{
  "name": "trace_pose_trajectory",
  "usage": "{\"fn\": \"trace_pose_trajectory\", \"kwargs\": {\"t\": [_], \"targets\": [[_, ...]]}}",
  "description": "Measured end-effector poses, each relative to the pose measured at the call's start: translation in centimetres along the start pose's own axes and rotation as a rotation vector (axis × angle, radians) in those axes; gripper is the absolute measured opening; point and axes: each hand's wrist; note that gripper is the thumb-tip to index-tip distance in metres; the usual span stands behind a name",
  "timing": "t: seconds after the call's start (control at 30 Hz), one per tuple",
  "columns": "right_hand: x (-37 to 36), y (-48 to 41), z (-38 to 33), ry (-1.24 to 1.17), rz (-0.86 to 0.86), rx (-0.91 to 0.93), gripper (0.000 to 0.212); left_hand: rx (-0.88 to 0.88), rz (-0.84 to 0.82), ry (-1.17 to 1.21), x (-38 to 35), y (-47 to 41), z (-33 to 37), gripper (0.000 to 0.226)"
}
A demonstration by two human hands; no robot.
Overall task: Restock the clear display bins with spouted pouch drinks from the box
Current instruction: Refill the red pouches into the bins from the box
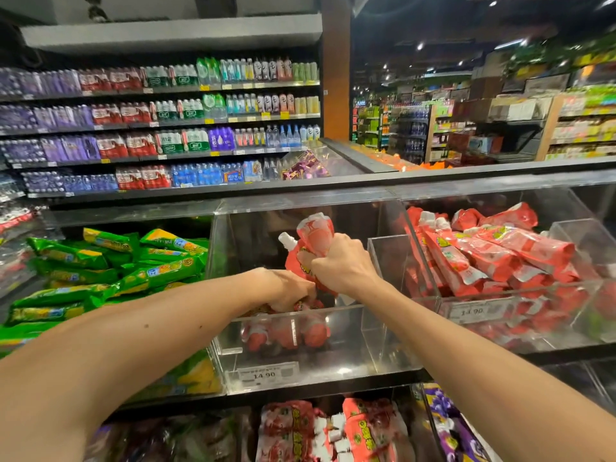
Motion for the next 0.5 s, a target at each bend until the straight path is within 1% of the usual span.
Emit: {"fn": "trace_pose_trajectory", "kwargs": {"t": [0.07,0.1,0.13,0.17,0.2,0.23,0.3,0.33,0.4,0.5], "targets": [[0.1,-0.2,0.1,-0.017,0.006,-0.027,0.026,-0.010,-0.025,0.038,0.8,1.2,0.3,0.049],[0.0,-0.3,0.2,-0.030,0.007,-0.044,0.027,0.004,-0.005,0.120,1.1,1.4,0.1,0.050],[-0.1,-0.4,0.2,-0.056,0.003,-0.062,0.029,0.019,0.057,0.222,1.2,2.1,-0.2,0.051],[-0.2,-0.5,0.2,-0.095,-0.007,-0.089,0.031,0.039,0.143,0.382,1.5,2.8,-0.6,0.049],[-0.2,-0.7,0.3,-0.147,-0.016,-0.121,0.033,0.056,0.222,0.607,1.6,3.4,-1.2,0.044],[-0.3,-0.9,0.3,-0.202,-0.027,-0.161,0.035,0.020,0.294,0.872,1.7,4.1,-1.5,0.038],[-0.5,-1.4,0.2,-0.330,-0.062,-0.253,0.043,-0.113,0.334,1.291,2.3,5.9,-1.3,0.036],[-0.7,-1.6,0.2,-0.400,-0.100,-0.301,0.047,-0.155,0.352,1.425,2.5,6.3,-1.3,0.034],[-0.8,-1.6,-0.1,-0.526,-0.207,-0.382,0.052,-0.147,0.404,1.526,2.4,6.5,-1.0,0.029],[-1.0,-1.7,-0.5,-0.510,-0.325,-0.454,0.063,-0.070,0.489,1.464,1.8,5.9,-0.3,0.024]]}}
Point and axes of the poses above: each hand's wrist, its own y-axis away from the middle knuckle, its own x-axis out of the back of the hand, z = x × y, and after that the axes turned 6 degrees about -x, right-handed
